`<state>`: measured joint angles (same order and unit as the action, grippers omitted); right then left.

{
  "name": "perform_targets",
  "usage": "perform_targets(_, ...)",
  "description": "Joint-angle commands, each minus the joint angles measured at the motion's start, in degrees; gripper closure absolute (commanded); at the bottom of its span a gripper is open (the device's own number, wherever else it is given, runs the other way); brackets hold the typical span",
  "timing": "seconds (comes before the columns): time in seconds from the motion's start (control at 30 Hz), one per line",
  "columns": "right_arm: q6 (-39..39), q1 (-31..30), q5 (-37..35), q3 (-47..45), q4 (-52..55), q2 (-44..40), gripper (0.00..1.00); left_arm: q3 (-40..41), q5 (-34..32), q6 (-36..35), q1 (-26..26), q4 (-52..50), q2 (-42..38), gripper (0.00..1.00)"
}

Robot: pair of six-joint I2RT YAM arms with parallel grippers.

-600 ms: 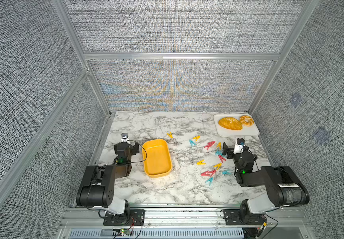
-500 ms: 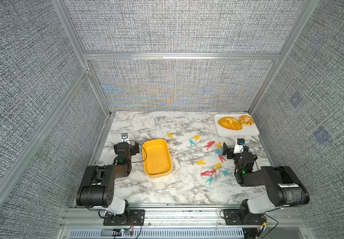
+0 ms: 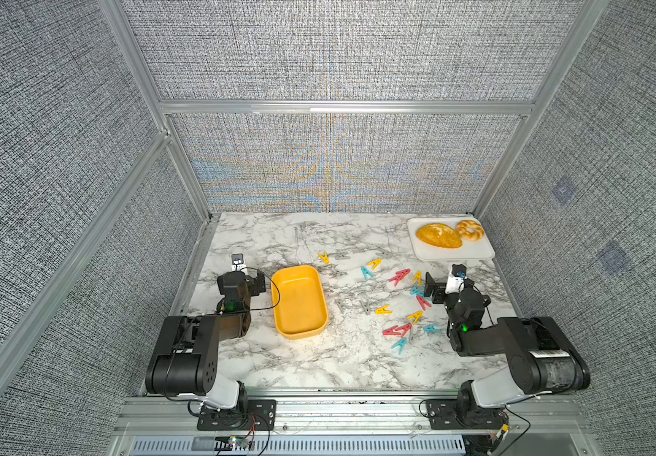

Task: Put the clothespins into the storage box
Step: Pick up the clothespin from the center of the board.

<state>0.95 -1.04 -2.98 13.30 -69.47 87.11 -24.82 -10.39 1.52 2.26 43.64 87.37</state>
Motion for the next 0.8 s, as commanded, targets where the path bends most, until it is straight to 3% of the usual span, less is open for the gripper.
perform_targets(0.0,0.02,0.00,-0.27,0.01,-0.88,-0.10,0.01,-0.03,0.00,-0.05,0.10,0.82,-0.01,0.01)
perform_targets(0.2,-0.95,0.85,-0.11,0.21,-0.52,-0.50,0.01,0.07,-1.36,0.44,0.04,0.46,-2.08,0.01)
perform_targets(0.27,-2.69,0.86,-4.38,1.50,5.34,-4.57,0.01,-3.16,-3.55,1.69,0.03,-9.40,-6.89,0.01)
perform_targets(0.37,-5.18,0.84,-6.81,4.47,16.21,-13.26,0.01,-11.84,-8.99,9.77,0.02,-32.45,-14.54,0.01)
perform_targets(0.47,-24.02,1.75,-16.26,12.24,37.98,-20.42,0.01,-17.00,-8.32,19.08,0.06,-45.78,-19.41,0.01)
perform_targets(0.57,-29.06,3.88,-8.51,16.16,47.53,-23.33,0.01,-18.25,-1.49,27.95,0.05,-51.80,-24.20,0.01)
perform_targets(0.7,-34.82,4.33,-2.23,17.28,55.58,-26.55,0.02,-15.25,15.68,35.61,0.19,-52.82,-31.36,0.01)
perform_targets(0.77,-34.35,4.30,4.08,17.76,57.35,-26.46,0.09,-13.67,22.34,38.16,0.60,-54.50,-34.50,0.06)
